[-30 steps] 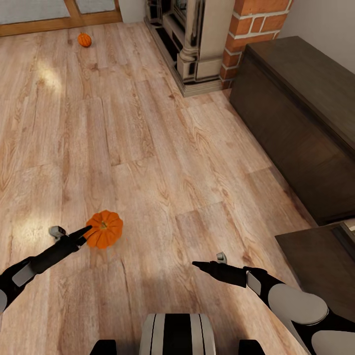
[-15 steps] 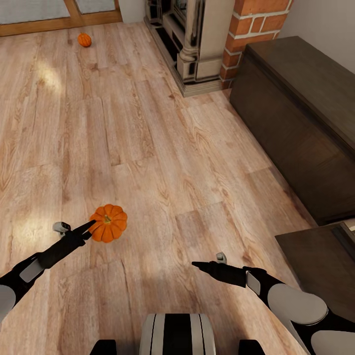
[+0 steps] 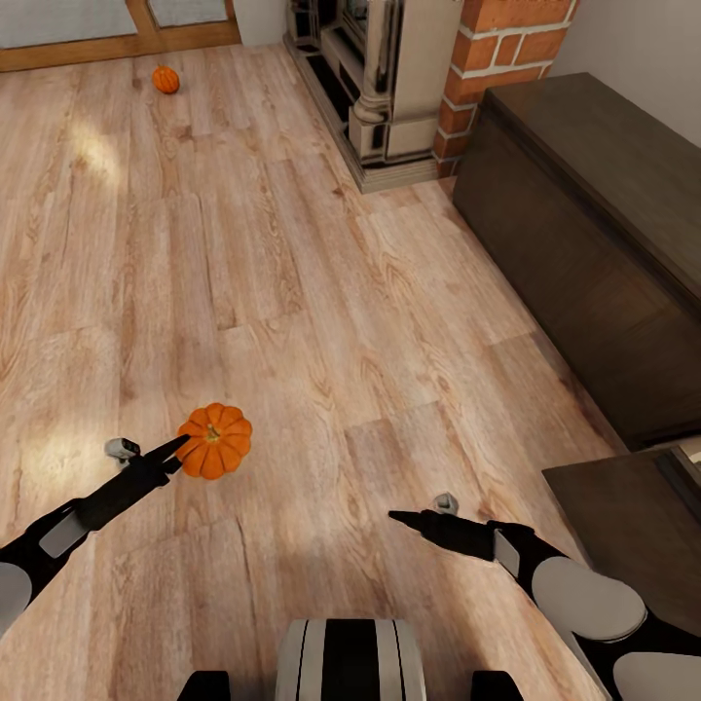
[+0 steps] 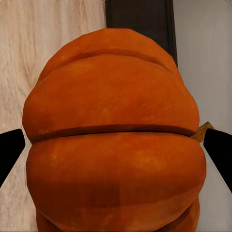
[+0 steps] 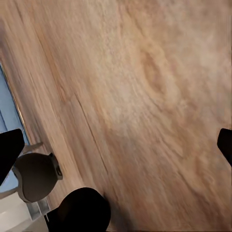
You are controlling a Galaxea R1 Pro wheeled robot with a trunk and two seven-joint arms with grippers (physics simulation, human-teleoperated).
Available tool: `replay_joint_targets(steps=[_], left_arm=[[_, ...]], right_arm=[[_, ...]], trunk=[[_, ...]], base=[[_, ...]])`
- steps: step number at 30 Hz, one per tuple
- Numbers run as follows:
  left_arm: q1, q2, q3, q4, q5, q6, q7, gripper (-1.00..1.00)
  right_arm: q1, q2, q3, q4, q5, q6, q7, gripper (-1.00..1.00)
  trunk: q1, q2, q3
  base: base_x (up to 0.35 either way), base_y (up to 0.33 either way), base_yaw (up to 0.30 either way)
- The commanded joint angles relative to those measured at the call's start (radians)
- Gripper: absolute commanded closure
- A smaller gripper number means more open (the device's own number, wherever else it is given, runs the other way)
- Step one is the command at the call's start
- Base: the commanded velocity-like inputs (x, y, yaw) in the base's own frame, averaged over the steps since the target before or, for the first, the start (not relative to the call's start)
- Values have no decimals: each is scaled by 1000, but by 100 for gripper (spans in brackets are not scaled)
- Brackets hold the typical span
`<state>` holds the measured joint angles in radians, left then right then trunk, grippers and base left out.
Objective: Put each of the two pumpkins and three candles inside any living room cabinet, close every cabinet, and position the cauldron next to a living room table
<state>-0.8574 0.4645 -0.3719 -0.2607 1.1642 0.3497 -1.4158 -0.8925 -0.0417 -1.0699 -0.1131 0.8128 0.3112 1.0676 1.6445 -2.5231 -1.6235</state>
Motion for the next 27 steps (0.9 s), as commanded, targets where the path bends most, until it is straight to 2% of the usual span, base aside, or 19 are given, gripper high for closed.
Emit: replay_joint_targets(steps=[1,7,12,27], left_arm=[[0,0,1,0,0,0,0,100],[0,0,0,0,0,0,1,100],[0,-1,-1,0,0,0,1,100],[0,0,-1,7,2,0,1,100]], right_arm=[[0,0,1,-7,0,0,0,-100],[1,3,5,-39,3,-2,-4,-100],[1,5,6,-40,8,-49,-40,-100],[1,2,4,-40,5,-55,-51,-100]], trunk=[[0,0,0],[0,0,0],[0,0,0],[0,0,0]], base=[[226,-130,0],[80,-48,0],[5,-3,0],[0,0,0]])
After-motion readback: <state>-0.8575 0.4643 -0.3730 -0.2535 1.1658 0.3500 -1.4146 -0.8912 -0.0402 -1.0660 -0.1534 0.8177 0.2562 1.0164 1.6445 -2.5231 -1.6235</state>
